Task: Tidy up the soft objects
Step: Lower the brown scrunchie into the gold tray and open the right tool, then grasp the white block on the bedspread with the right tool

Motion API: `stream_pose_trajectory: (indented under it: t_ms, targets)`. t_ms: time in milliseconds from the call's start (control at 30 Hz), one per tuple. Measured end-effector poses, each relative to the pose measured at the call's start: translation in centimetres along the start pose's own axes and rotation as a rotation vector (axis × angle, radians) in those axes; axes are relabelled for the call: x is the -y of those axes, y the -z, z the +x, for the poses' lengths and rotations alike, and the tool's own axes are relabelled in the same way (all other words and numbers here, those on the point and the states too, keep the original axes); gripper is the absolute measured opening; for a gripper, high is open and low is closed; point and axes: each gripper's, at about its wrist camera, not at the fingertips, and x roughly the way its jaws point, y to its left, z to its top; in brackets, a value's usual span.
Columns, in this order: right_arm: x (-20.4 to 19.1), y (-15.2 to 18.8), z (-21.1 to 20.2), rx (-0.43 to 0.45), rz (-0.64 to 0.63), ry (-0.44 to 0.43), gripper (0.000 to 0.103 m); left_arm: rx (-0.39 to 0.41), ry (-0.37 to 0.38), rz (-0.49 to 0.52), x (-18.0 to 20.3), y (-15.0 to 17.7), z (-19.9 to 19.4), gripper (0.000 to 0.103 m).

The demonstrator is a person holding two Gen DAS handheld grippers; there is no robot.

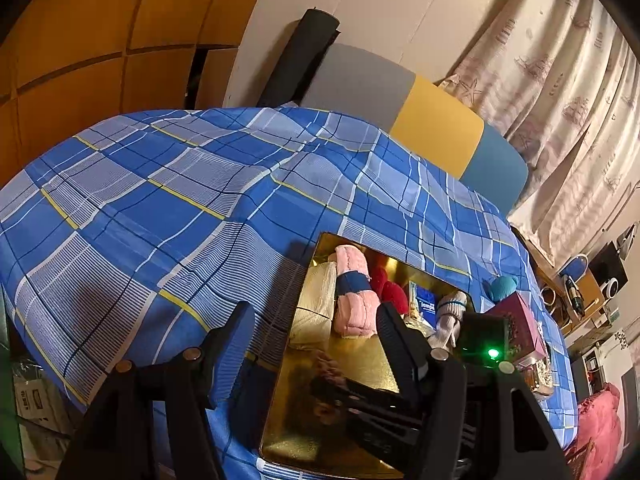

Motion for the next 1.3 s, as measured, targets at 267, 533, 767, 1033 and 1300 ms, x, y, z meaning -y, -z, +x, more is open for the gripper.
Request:
stream_pose_trajectory:
  t_ms: [267, 533, 767, 1033, 1300]
  targets:
    - [-0.5, 1.0, -2.1, 0.059, -0.016, -0.011, 0.033, 0.0, 0.004, -0.012, -0.1, 0.0, 0.0, 0.064]
    - [-0.5, 2.7, -5.0, 0.096, -0.048, 0.012, 0.034, -0.019, 0.012, 0.02, 1.0, 0.8, 0.4, 0.064]
    - [-0.4, 4.2, -9.1, 0.177, -0.102, 0.073, 0.034, -0.048, 0.033, 0.052, 2.3, 1.8, 1.0, 0.064]
    - [0.3, 6.1, -15.4, 0.319, -0.144, 0.152, 0.034, -0.086, 0.095, 0.15, 5.7, 4.0, 1.7, 0.064]
    - [2.7, 7.6, -21.4, 0.446, -0.115, 0.229, 0.037, -0.112, 0.134, 0.233, 8.8, 6.0, 1.8, 0.064]
